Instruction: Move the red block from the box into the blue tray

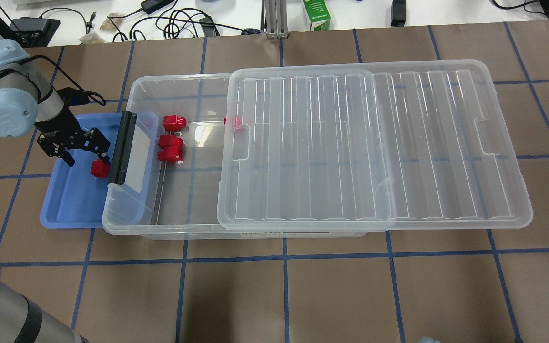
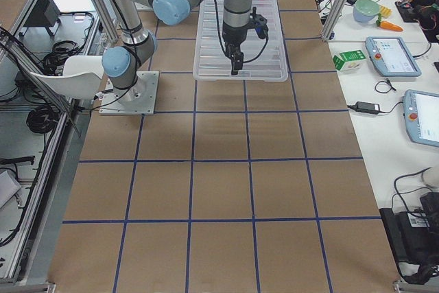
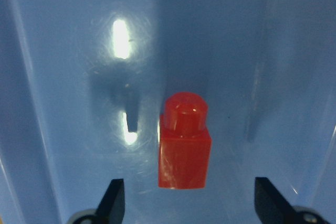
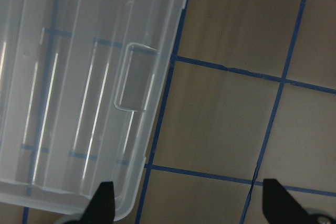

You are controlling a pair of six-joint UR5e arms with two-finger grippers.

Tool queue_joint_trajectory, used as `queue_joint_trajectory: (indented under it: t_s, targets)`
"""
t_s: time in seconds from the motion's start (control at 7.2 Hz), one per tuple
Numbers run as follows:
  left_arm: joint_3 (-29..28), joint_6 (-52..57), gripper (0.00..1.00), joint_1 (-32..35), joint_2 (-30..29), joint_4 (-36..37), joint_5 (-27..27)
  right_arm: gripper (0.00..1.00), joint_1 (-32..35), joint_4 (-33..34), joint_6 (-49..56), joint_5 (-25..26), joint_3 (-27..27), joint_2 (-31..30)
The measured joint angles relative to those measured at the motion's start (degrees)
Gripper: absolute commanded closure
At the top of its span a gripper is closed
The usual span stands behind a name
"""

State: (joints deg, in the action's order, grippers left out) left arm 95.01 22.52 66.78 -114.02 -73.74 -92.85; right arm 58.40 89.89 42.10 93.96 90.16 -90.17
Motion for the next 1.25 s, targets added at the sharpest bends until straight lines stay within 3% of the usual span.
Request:
queue_joint_trajectory:
  t_s: [0.28, 0.56, 0.83, 1.25]
  targets:
    - [-6.14, -0.1, 0.0, 1.82, 3.64, -6.37, 0.21, 0.0, -0.68, 4.17, -2.62, 0.05, 1.29, 5.66]
    - [-10.67, -3.92, 0.0, 7.48, 8.19, -12.51, 0.16, 0.0, -0.74, 9.74, -7.19, -0.03, 6.16, 7.31]
    - [-11.01, -11.55, 0.0, 12.84, 14.19, -16.29, 0.4, 0.0, -0.67, 14.83, -9.41, -0.18, 11.0, 6.94]
    - [-10.48, -16.76, 0.0, 18.01, 19.04, -19.15, 0.1, 0.0, 3.13, 16.14, -14.45, -0.33, 12.38, 6.77]
